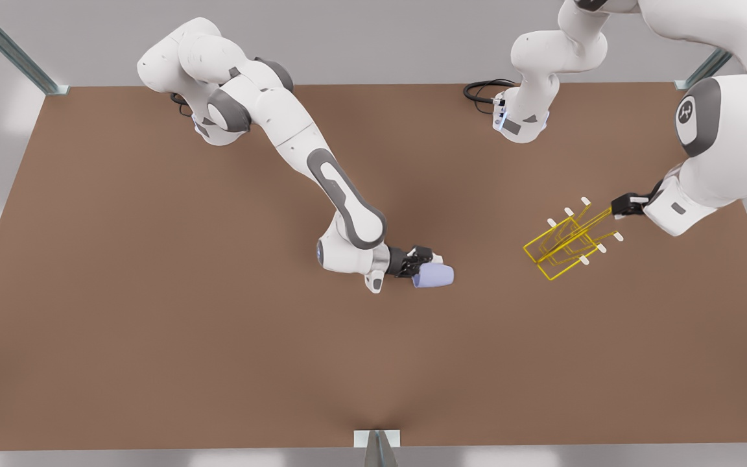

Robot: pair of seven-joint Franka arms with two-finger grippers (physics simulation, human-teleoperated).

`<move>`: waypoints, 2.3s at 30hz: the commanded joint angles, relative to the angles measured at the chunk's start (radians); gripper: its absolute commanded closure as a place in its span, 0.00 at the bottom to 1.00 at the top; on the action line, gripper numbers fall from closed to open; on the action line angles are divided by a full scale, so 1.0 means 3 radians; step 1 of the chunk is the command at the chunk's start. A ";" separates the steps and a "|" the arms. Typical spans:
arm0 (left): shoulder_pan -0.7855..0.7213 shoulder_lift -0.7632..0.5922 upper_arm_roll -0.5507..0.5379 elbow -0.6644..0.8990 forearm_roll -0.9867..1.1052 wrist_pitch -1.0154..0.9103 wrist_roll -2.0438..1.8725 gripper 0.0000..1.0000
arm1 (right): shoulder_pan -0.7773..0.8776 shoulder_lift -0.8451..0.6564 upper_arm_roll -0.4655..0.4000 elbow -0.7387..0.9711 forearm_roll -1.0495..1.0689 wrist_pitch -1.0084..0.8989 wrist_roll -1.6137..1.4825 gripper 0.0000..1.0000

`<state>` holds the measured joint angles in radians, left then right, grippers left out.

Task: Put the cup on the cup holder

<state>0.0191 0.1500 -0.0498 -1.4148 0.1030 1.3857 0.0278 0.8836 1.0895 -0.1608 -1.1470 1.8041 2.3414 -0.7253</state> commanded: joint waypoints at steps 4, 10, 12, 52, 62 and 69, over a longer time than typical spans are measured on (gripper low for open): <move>-0.0324 -0.0020 -0.0003 0.0226 -0.0006 -0.0355 -0.0364 0.00 | -0.0102 -0.0058 0.0004 -0.0180 -0.0041 -0.0114 -0.0742 0.00; -0.0401 -0.0127 -0.0003 0.0155 -0.0021 -0.0411 -0.0425 0.00 | -0.0204 -0.0206 0.0004 -0.0426 -0.0164 -0.0349 -0.0722 0.00; -0.0406 -0.0168 -0.0003 0.0073 -0.0021 -0.0396 -0.0425 0.00 | -0.0322 -0.0410 0.0004 -0.0661 -0.0384 -0.0477 -0.0671 0.00; -0.1214 0.1402 -0.0453 -0.1297 -0.0298 0.3618 -0.8980 0.00 | -0.1728 -0.3320 0.0178 -0.0876 -0.6203 -0.3934 0.3374 0.00; -0.1209 0.1509 -0.0453 -0.1446 -0.0200 0.3741 -0.8801 0.00 | -0.1713 -0.3304 0.0209 -0.0876 -0.6177 -0.3934 0.3353 0.00; -0.1214 0.1596 -0.0453 -0.1487 -0.0200 0.3741 -0.8790 0.00 | -0.1713 -0.3294 0.0229 -0.0876 -0.6182 -0.3939 0.3353 0.00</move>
<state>-0.3446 0.6294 -0.1855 -1.8594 0.0447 2.4986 -2.4054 0.3703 0.1021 -0.0917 -1.4101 -0.0507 1.1607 0.1872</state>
